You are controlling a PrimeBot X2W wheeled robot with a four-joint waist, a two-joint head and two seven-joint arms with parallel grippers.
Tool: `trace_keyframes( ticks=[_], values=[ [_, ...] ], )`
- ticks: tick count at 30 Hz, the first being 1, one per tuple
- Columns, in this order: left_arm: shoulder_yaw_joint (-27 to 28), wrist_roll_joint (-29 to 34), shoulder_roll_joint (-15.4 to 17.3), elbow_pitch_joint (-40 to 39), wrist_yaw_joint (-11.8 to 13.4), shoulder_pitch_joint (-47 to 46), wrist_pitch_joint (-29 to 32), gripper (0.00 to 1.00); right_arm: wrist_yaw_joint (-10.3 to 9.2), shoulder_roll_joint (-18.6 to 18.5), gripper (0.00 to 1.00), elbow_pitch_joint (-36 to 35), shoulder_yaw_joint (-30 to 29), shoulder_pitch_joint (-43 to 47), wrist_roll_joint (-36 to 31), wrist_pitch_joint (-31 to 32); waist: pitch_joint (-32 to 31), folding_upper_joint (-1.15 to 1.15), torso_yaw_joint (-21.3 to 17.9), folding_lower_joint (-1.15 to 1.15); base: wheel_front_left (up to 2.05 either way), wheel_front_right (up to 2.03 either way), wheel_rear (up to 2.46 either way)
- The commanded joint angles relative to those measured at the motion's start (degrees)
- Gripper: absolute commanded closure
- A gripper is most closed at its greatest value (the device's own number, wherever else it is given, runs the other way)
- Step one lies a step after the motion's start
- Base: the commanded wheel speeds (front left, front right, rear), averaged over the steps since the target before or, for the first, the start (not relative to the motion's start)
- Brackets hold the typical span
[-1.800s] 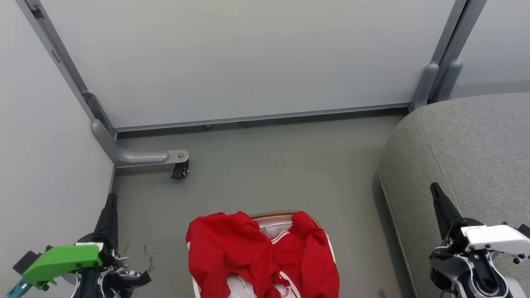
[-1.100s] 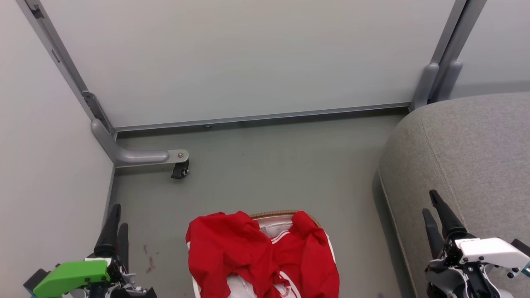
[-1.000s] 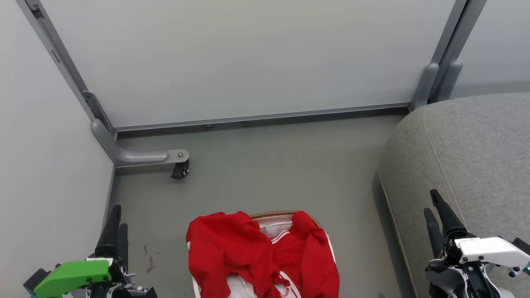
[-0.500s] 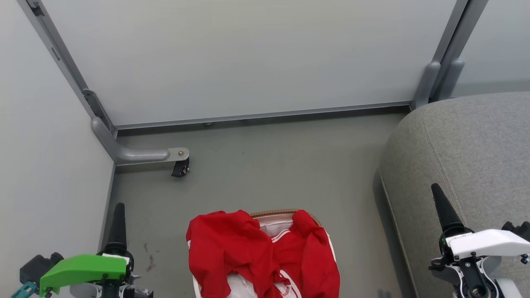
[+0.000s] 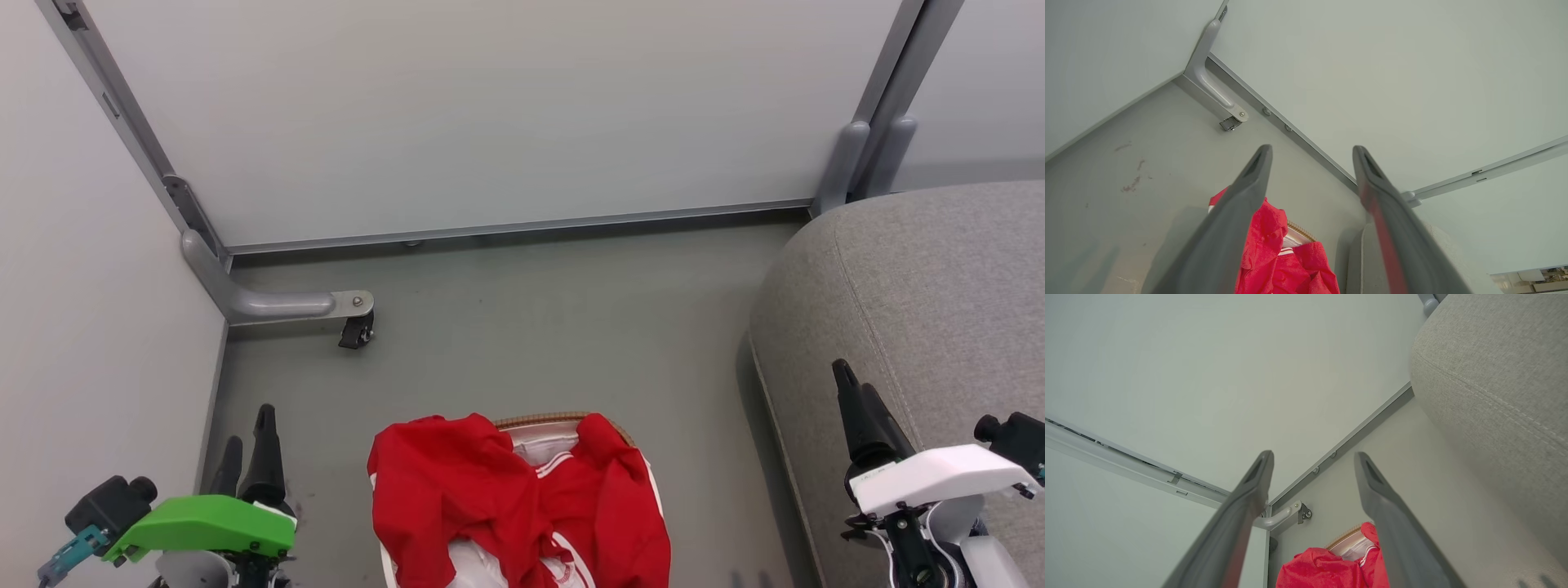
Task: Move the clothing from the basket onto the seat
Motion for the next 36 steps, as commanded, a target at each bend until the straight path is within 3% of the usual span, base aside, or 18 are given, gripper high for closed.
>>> trace_keyframes(
  ticks=[1,20,36],
  values=[
    [-0.8,2.8,0.9,-0.5,0.5,-1.8,-0.7,0.0,0.02,-0.9,0.0,-0.9,0.5,-1.3,-2.8,-0.8,0.0,0.0,0.0,0.0,0.0,0.0,0.0],
    [-6.3,15.9,3.1,0.3,3.7,-2.9,-4.2,0.0,0.02,-1.9,0.0,0.5,2.2,-2.1,-18.7,-4.4,0.3,0.0,0.3,0.0,0.0,0.0,0.0],
    [-6.8,26.1,3.1,-0.2,4.2,-2.1,-7.0,0.0,0.02,-1.5,0.0,0.6,1.4,-1.6,-30.7,-7.1,0.4,0.0,0.5,0.0,0.0,0.0,0.0]
  ],
)
